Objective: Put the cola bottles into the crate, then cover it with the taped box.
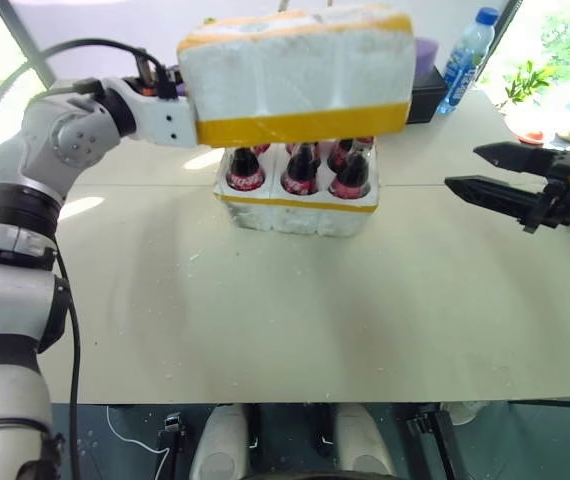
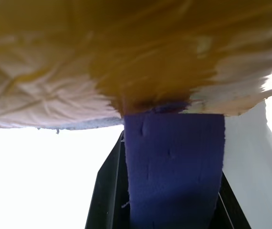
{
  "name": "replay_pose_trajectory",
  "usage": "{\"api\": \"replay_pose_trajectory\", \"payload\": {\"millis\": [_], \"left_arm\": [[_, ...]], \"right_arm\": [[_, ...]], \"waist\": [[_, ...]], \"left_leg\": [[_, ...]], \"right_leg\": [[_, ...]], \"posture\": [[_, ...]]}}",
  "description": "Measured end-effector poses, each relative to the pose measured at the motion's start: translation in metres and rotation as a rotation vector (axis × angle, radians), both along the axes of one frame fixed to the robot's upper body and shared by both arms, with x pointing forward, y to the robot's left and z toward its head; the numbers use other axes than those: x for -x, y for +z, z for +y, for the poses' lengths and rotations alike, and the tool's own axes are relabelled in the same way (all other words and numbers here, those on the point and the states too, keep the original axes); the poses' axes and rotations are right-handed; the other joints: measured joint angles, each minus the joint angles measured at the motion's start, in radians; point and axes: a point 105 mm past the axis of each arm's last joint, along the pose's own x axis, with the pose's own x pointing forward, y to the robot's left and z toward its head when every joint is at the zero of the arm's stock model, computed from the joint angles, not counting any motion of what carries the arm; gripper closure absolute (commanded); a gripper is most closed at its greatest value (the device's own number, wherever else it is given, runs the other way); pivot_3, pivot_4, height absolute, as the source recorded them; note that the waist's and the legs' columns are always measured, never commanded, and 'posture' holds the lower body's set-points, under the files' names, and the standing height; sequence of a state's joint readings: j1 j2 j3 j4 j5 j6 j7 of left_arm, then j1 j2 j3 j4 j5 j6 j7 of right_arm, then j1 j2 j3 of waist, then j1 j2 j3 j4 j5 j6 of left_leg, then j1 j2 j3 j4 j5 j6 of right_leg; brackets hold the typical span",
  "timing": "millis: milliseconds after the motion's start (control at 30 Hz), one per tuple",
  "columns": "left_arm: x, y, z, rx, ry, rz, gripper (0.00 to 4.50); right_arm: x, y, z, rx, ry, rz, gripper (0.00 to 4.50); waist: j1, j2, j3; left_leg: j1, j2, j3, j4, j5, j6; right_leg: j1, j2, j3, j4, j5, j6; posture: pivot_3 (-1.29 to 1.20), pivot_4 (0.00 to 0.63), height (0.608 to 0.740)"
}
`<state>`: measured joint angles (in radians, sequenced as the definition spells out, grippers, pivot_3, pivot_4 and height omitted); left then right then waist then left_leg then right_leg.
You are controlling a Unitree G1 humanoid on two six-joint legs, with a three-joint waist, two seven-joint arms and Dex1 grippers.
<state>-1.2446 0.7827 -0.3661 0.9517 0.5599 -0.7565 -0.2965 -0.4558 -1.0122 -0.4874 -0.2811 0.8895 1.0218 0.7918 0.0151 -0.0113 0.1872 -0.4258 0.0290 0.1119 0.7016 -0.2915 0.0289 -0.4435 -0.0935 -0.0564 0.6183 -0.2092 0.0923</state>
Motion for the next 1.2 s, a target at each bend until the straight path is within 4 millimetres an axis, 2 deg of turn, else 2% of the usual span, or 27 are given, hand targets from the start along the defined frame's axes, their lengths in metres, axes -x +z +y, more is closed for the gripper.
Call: {"api": "replay_pose_trajectory", "payload": {"millis": [167, 400, 467, 600, 733, 833, 933, 967, 1067, 1133, 1200], "left_arm": [[0.000, 0.010, -0.007, -0.066, -0.017, -0.066, 4.21], [-0.003, -0.014, -0.001, -0.204, 0.002, -0.013, 0.84], [0.002, -0.019, 0.007, -0.233, -0.002, -0.006, 0.84], [0.018, -0.043, 0.026, -0.262, -0.037, 0.058, 0.84], [0.045, -0.055, 0.040, -0.146, -0.102, 0.139, 0.84], [0.055, -0.066, 0.065, 0.114, -0.015, 0.322, 0.84], [0.067, -0.073, 0.091, 0.590, 0.068, 0.684, 0.84], [0.074, -0.069, 0.096, 0.726, 0.058, 0.795, 0.84], [0.096, -0.050, 0.102, 0.907, 0.015, 1.011, 0.84], [0.120, -0.035, 0.101, 0.963, -0.048, 1.179, 0.84], [0.135, -0.027, 0.096, 0.959, -0.101, 1.266, 0.84]], "right_arm": [[-0.002, -0.003, -0.001, -0.011, -0.021, 0.004, 0.00], [-0.002, -0.003, -0.001, -0.011, -0.020, 0.002, 0.00], [-0.002, -0.003, -0.001, -0.011, -0.013, 0.002, 0.00], [-0.002, -0.003, -0.001, -0.013, -0.006, 0.004, 0.00], [-0.002, -0.005, 0.001, -0.009, 0.018, 0.006, 0.00], [-0.005, -0.007, -0.003, -0.008, 0.013, 0.025, 0.00], [-0.007, -0.012, -0.001, 0.009, 0.038, 0.053, 0.00], [-0.008, -0.014, -0.001, 0.018, 0.043, 0.065, 0.00], [-0.014, -0.013, 0.004, 0.025, 0.074, 0.065, 0.00], [-0.019, -0.009, 0.005, 0.025, 0.093, 0.062, 0.00], [-0.023, -0.007, 0.008, 0.028, 0.115, 0.061, 0.00]], "waist": [[-0.002, 0.000, 0.000], [-0.003, 0.000, 0.000], [-0.005, 0.000, 0.000], [-0.006, 0.000, 0.000], [-0.004, 0.000, 0.000], [-0.005, 0.001, 0.000], [-0.010, 0.000, 0.000], [-0.010, 0.000, 0.000], [-0.013, 0.000, 0.000], [-0.018, 0.001, 0.000], [-0.018, 0.001, 0.000]], "left_leg": [[0.000, 0.000, 0.000, 0.000, 0.000, 0.000], [0.000, 0.000, 0.000, 0.000, -0.001, 0.002], [0.000, 0.001, 0.000, 0.000, -0.001, 0.002], [0.000, 0.002, 0.000, 0.000, -0.001, 0.001], [0.000, 0.003, -0.001, 0.000, -0.001, 0.001], [0.001, 0.003, -0.002, 0.001, 0.000, 0.001], [0.000, 0.003, -0.004, 0.003, 0.000, 0.001], [0.000, 0.003, -0.004, 0.004, -0.001, 0.001], [0.001, 0.003, -0.004, 0.005, -0.003, 0.005], [0.001, 0.003, -0.004, 0.005, -0.003, 0.005], [0.001, 0.002, -0.004, 0.005, -0.003, 0.004]], "right_leg": [[0.000, 0.000, 0.000, 0.000, 0.000, 0.000], [0.000, 0.000, 0.000, 0.000, 0.000, 0.000], [0.000, 0.000, 0.000, 0.000, 0.000, 0.000], [0.000, 0.000, 0.000, 0.000, 0.000, 0.000], [-0.001, -0.001, 0.000, 0.001, 0.000, 0.000], [0.000, -0.002, 0.001, 0.004, 0.000, 0.000], [-0.001, -0.002, 0.001, 0.008, 0.000, 0.000], [-0.001, -0.002, 0.001, 0.008, -0.001, 0.001], [0.000, -0.001, 0.001, 0.008, -0.001, 0.001], [0.000, -0.001, 0.001, 0.008, -0.001, 0.001], [0.000, -0.001, 0.001, 0.008, -0.002, 0.001]], "posture": [[0.00, 0.150, 0.740], [0.00, 0.150, 0.740], [0.00, 0.150, 0.740], [0.00, 0.150, 0.740], [0.00, 0.150, 0.740], [0.00, 0.150, 0.740], [0.00, 0.150, 0.740], [0.00, 0.150, 0.740], [0.00, 0.150, 0.740], [0.00, 0.150, 0.740], [0.00, 0.150, 0.740]]}}
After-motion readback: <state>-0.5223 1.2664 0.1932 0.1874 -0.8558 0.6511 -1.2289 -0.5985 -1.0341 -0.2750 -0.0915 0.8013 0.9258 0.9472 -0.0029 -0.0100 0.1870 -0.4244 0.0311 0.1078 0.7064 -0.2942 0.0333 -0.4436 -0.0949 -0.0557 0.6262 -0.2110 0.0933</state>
